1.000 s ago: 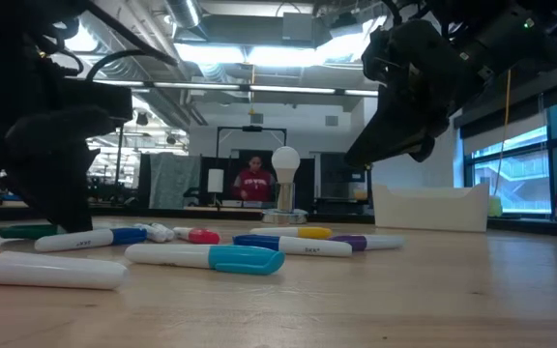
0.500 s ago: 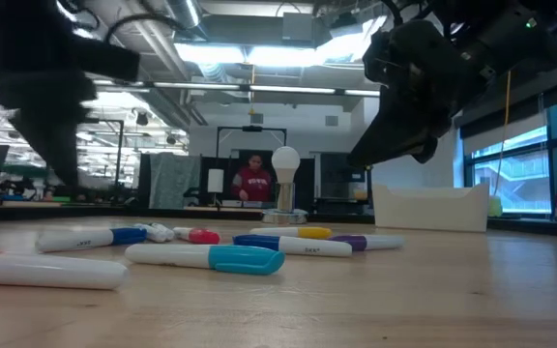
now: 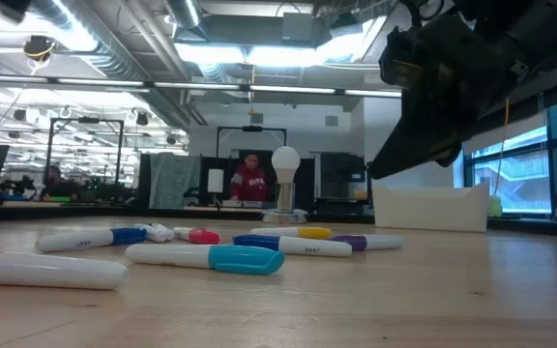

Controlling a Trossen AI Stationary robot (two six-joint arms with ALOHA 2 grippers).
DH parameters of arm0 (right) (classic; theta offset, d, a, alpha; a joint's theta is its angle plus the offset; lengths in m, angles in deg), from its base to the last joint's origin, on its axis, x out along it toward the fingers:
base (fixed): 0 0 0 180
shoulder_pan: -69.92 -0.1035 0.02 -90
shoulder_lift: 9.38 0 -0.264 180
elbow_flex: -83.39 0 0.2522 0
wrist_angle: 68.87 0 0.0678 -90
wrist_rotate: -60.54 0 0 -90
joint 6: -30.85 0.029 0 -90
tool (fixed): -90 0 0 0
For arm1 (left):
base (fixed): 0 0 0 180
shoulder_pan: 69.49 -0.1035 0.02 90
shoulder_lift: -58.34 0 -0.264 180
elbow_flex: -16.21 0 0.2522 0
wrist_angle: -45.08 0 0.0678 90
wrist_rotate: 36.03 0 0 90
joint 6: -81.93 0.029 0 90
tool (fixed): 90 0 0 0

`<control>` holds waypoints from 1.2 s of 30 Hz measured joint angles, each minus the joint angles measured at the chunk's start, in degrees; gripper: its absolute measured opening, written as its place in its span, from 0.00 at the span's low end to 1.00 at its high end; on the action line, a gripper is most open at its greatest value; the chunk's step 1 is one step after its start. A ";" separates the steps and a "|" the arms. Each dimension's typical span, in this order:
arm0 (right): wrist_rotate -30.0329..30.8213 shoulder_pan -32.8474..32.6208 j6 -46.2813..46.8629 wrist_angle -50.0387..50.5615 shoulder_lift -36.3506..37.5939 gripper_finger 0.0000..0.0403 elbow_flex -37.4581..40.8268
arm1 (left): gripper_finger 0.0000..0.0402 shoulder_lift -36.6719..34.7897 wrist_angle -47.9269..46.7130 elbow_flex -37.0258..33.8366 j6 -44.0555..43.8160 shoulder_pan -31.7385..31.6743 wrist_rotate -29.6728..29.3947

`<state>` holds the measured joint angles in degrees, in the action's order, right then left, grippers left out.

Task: Pick & Place Markers
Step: Put the small green highlighter pen into the orange bin, then put the small red highlighter pen into the orange bin

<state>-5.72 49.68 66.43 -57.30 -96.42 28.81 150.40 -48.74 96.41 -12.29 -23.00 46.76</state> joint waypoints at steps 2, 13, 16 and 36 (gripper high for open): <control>0.76 -0.29 0.04 0.05 0.00 0.05 0.00 | 0.12 0.14 2.46 -1.72 -2.18 1.37 3.13; 2.22 0.70 -1.32 -0.21 0.00 0.05 0.00 | 0.24 0.12 4.52 -2.73 -3.65 3.37 5.41; 2.23 1.05 -1.47 -0.19 0.00 0.05 0.00 | 0.28 -0.06 4.51 -2.73 -3.06 2.29 5.22; 1.58 -3.39 7.46 4.56 0.00 0.05 0.00 | 0.33 0.33 36.99 -3.70 42.11 -21.55 -27.94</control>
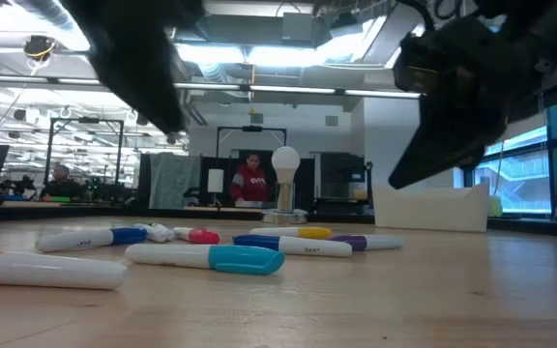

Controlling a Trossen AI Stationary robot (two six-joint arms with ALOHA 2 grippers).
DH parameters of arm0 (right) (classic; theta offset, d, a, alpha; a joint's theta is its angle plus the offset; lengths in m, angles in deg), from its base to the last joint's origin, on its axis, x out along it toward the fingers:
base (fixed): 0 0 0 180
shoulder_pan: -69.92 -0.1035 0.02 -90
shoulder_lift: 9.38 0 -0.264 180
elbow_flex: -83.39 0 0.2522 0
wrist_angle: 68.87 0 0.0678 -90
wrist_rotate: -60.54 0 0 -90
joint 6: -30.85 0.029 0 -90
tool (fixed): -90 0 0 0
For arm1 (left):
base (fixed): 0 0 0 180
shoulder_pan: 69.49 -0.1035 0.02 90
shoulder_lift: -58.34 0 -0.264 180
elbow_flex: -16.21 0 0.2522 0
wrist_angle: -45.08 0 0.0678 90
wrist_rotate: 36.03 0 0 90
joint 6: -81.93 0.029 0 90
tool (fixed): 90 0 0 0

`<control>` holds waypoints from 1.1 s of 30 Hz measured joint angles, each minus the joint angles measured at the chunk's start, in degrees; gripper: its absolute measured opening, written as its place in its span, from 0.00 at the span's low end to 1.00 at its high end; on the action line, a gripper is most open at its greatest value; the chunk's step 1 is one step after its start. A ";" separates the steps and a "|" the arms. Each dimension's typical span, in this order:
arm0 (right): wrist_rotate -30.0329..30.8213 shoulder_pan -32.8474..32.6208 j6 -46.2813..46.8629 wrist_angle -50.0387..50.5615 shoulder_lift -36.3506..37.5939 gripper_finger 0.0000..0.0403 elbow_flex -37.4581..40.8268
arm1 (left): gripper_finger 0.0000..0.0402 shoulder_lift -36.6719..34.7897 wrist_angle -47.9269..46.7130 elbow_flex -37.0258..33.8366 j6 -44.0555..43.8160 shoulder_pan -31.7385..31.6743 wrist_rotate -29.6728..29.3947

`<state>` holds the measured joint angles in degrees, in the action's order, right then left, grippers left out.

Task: Pick & Place Markers
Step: Put the small red highlighter pen into the orange bin

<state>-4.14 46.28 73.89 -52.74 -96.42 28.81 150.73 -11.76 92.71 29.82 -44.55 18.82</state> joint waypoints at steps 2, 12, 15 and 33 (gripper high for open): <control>1.46 -1.32 1.56 1.36 0.00 0.05 0.00 | 0.33 1.14 5.37 -2.20 2.10 -2.90 0.92; 6.65 -3.95 2.55 3.59 0.00 0.05 0.00 | 0.38 5.40 21.72 -5.19 6.99 -8.78 1.84; 6.66 -3.56 0.79 3.77 0.00 0.05 0.00 | 0.38 5.39 27.96 -5.19 9.79 -8.84 2.11; 6.13 -2.45 -3.34 4.79 0.00 0.05 0.00 | 0.34 5.39 30.34 -5.15 20.14 -3.88 7.78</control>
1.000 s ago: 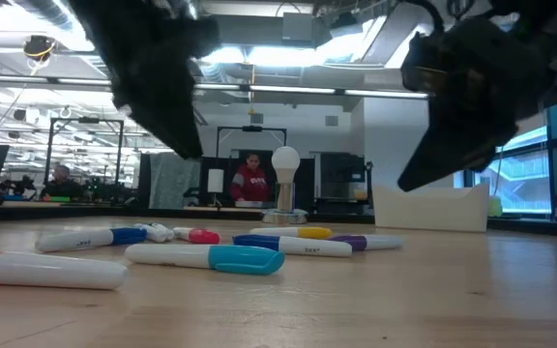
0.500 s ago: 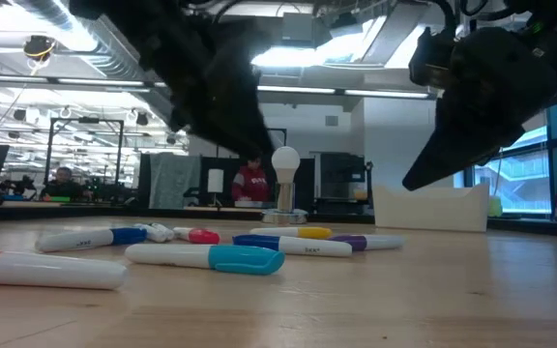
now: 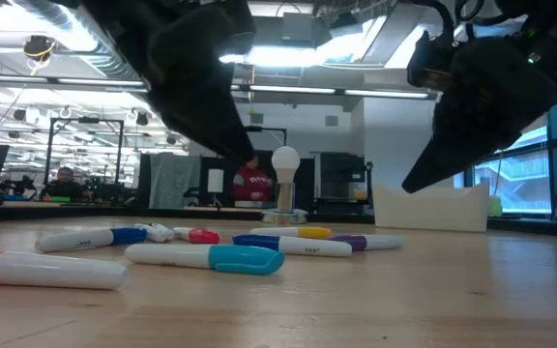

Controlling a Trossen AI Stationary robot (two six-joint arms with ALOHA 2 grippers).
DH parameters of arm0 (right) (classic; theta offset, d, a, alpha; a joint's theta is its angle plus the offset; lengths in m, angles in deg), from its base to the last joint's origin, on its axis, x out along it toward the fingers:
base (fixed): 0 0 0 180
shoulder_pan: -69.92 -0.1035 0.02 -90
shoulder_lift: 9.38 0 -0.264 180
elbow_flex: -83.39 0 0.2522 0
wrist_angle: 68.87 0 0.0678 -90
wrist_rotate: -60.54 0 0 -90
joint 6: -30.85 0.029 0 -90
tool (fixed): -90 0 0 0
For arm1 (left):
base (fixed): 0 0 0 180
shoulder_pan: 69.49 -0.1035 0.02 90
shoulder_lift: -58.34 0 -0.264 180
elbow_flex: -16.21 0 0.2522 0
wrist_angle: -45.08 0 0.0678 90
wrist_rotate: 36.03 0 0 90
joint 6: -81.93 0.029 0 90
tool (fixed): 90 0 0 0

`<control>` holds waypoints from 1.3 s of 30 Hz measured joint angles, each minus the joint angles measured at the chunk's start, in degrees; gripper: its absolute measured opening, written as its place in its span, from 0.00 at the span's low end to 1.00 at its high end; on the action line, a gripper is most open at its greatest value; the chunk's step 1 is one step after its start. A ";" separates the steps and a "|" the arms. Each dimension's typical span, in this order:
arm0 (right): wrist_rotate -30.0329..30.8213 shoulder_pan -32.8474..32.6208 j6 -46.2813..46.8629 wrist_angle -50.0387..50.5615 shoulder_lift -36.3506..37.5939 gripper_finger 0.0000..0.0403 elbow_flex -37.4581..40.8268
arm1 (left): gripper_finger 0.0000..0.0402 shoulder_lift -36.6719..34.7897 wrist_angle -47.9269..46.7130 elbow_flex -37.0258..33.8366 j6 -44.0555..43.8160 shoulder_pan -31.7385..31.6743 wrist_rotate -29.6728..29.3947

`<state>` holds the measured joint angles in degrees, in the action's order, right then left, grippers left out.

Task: Pick & Place Markers
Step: Put the small red highlighter pen into the orange bin

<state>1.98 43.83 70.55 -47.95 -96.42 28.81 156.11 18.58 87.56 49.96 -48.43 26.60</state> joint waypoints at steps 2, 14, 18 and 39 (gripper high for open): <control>0.01 0.09 -0.87 0.69 0.00 0.05 0.00 | 0.34 0.12 -0.84 0.00 0.02 0.35 0.04; 0.04 0.09 -6.32 0.92 0.00 0.05 0.00 | 0.34 0.35 -6.51 -0.02 -3.65 -0.31 -3.06; 0.39 0.09 -7.13 0.91 0.00 0.05 0.00 | 0.31 0.35 -10.83 -0.02 -9.01 -0.05 -4.40; -0.59 0.09 -2.60 0.85 0.00 0.05 0.00 | 0.07 0.37 -16.69 -0.93 -15.43 1.54 -2.73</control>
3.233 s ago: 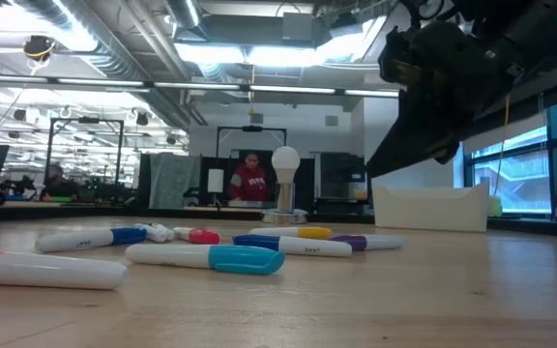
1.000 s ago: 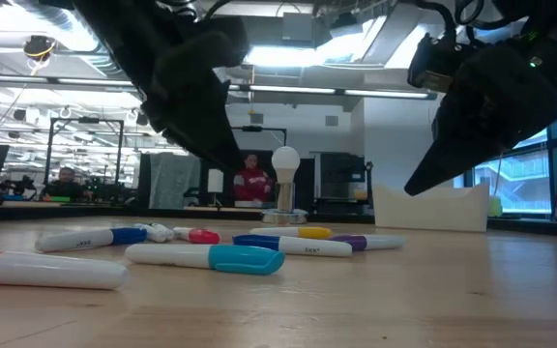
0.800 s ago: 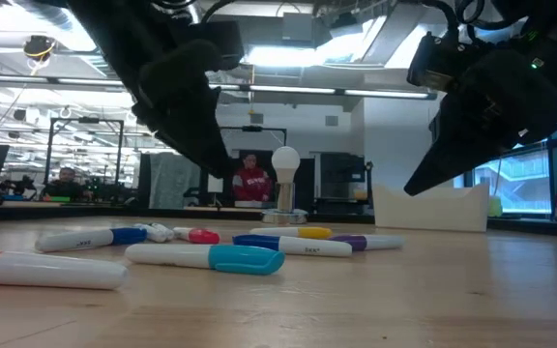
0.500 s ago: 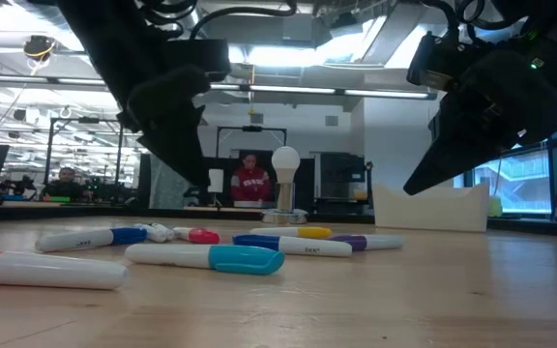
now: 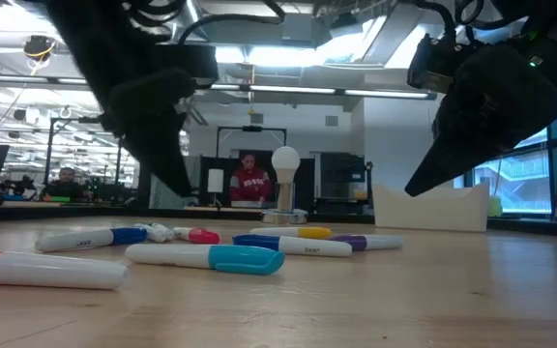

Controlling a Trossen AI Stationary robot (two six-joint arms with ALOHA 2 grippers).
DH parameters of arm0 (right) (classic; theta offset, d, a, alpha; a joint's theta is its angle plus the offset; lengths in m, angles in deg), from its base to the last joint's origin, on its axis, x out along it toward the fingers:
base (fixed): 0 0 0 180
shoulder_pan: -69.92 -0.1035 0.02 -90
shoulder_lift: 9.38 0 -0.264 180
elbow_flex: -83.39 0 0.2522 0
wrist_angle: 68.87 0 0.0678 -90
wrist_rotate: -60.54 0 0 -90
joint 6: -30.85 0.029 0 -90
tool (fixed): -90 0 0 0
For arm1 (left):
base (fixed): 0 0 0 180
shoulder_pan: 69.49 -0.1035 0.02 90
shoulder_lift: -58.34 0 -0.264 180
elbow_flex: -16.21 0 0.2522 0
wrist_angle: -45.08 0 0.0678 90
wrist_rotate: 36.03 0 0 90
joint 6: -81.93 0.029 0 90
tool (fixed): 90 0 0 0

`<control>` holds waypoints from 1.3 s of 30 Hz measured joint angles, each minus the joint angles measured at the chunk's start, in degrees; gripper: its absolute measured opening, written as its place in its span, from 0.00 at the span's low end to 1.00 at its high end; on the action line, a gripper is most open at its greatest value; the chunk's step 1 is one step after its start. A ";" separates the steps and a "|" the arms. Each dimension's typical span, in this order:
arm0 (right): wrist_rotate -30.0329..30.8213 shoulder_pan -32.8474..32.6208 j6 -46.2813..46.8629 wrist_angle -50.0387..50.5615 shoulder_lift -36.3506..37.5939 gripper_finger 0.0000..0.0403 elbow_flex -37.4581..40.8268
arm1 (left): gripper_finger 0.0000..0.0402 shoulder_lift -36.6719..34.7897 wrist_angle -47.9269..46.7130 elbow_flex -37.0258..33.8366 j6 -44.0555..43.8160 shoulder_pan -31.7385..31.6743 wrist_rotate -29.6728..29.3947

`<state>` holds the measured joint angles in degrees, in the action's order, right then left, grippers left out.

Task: Pick & Place Markers
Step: Put the small red highlighter pen into the orange bin

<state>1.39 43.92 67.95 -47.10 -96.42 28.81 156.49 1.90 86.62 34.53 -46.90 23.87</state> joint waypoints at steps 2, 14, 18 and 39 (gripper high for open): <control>-0.01 0.00 -0.24 0.00 0.00 0.05 0.00 | 0.04 0.05 0.34 -1.14 -0.33 0.59 -0.34; -0.01 0.00 -4.33 -7.16 0.00 0.05 0.00 | 0.04 0.07 5.77 -4.84 0.75 0.93 -2.34; -0.29 0.00 -6.07 -11.35 0.00 0.05 0.00 | 0.11 0.07 8.47 -4.84 0.84 1.00 -2.38; -2.43 -0.04 -2.66 -10.24 0.00 0.05 0.00 | 0.35 2.85 8.25 -4.81 -14.71 3.25 -3.47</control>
<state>-1.03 43.88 65.28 -57.33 -96.42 28.81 159.33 10.15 81.81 19.82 -43.65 20.40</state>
